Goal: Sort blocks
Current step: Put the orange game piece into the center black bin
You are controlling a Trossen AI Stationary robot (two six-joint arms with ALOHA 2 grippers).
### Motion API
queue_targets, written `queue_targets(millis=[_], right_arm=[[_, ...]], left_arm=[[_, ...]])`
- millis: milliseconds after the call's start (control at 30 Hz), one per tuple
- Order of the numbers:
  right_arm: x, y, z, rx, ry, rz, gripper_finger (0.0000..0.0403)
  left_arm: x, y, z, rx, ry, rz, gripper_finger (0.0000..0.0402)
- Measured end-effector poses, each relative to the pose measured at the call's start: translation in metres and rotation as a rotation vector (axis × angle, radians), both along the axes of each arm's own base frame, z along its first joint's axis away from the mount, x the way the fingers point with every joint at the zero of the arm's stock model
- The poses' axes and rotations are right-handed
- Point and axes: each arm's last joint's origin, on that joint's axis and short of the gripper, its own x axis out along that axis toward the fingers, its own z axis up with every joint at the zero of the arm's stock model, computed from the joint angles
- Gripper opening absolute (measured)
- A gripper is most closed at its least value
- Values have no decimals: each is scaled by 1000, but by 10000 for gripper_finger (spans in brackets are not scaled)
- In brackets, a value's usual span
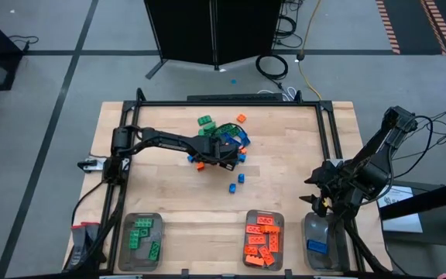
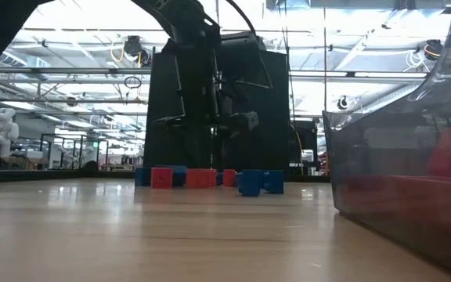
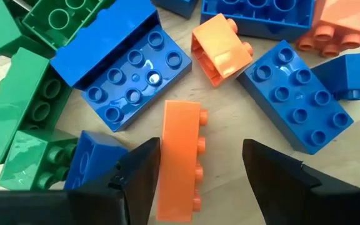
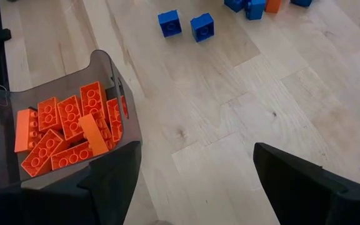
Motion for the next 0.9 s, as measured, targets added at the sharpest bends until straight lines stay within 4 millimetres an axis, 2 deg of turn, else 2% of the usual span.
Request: queue_targets(millis=[300, 700, 900], right_arm=[[0, 0, 0, 1, 0, 0, 304], [0, 0, 0, 1, -1, 0, 304], [0, 0, 0, 13, -4, -12, 304]], left_arm=[[2, -3, -13, -20, 42, -41, 166], [2, -3, -14, -7, 61, -61, 86], [2, -3, -14, -7, 62, -62, 80]])
